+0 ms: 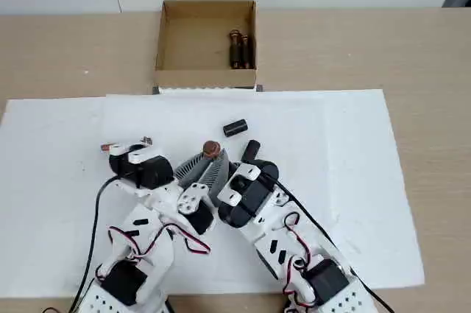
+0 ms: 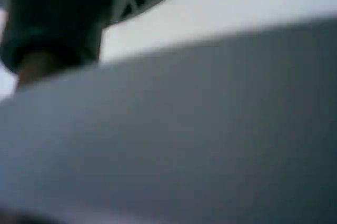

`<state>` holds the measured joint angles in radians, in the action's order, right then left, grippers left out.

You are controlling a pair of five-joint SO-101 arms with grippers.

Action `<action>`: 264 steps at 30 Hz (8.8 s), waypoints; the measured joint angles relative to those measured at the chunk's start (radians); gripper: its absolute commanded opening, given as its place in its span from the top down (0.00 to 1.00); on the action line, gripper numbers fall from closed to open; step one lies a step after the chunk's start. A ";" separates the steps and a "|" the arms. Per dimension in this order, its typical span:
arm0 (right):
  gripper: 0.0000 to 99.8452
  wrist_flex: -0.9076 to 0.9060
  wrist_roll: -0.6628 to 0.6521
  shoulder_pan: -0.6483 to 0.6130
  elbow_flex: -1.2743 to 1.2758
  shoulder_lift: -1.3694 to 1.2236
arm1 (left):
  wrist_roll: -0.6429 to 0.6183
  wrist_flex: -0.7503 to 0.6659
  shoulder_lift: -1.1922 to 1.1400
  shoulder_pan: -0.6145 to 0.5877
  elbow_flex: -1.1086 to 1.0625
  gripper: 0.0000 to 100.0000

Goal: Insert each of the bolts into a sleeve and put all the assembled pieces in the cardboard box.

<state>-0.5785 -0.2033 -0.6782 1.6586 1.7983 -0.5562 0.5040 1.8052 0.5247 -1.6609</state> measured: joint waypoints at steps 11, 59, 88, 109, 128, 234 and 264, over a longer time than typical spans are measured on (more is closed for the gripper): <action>1.00 0.002 -0.008 -0.005 0.000 -0.003 | 0.041 0.081 0.006 0.031 -0.017 0.98; 1.00 -0.255 0.233 0.264 -0.012 0.000 | 0.474 0.153 0.000 -0.465 -0.023 0.99; 1.00 -0.218 0.371 0.364 -1.316 -1.416 | 0.608 0.371 0.000 -0.479 -0.023 0.99; 1.00 -0.213 0.014 0.328 -2.670 -2.719 | 0.620 0.371 0.000 -0.479 -0.023 0.99; 0.87 -0.288 -0.190 0.250 -3.041 -3.030 | 0.620 0.371 0.000 -0.479 -0.023 0.99; 0.78 -0.801 0.730 0.233 -1.725 -2.065 | 0.620 0.371 0.000 -0.479 -0.023 0.99; 1.00 -0.798 0.730 0.241 -1.741 -2.186 | 0.620 0.371 0.000 -0.479 -0.023 0.99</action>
<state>-1.3763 0.5271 -0.4373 -0.0829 -0.3882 0.0637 0.8753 1.8052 0.0460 -1.6840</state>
